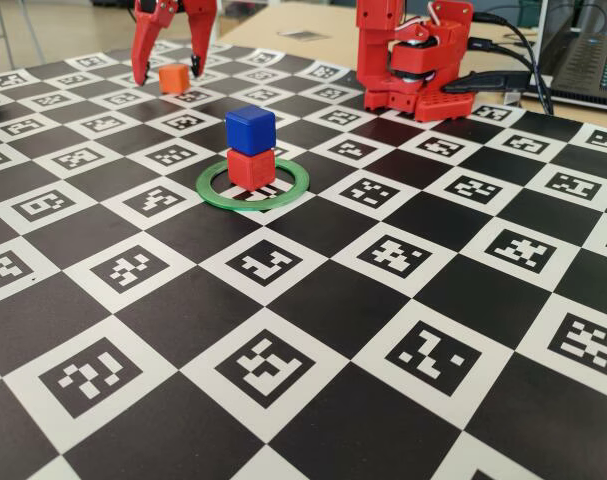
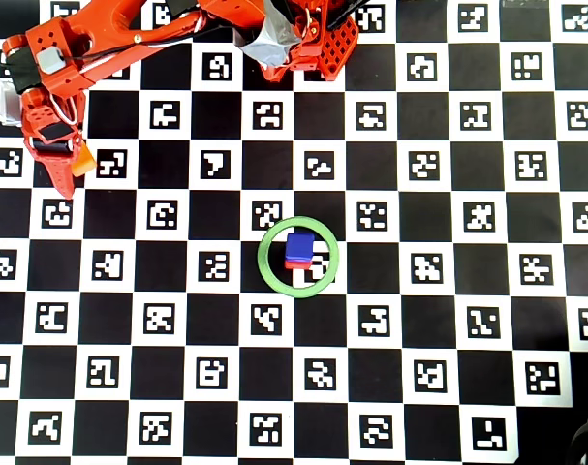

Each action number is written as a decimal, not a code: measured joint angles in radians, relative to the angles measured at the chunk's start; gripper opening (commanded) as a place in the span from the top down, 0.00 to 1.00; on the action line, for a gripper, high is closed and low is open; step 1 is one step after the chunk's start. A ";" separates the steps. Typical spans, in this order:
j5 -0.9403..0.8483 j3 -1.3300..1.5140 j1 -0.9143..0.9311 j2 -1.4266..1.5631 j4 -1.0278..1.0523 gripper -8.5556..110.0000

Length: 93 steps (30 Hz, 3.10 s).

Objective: Grab the red cube then put it in the green circle then put the blue cube on top and finally the orange cube on top

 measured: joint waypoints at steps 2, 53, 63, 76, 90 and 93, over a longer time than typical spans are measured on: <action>-0.012 0.000 0.000 0.000 -0.011 0.55; -0.448 -0.046 -0.040 -0.051 -0.041 0.69; -0.448 -0.048 -0.040 -0.051 -0.041 0.85; -0.383 -0.052 -0.040 -0.046 0.046 0.89; -0.298 -0.163 -0.040 0.230 0.337 0.89; -0.275 -0.190 -0.043 0.285 0.413 0.89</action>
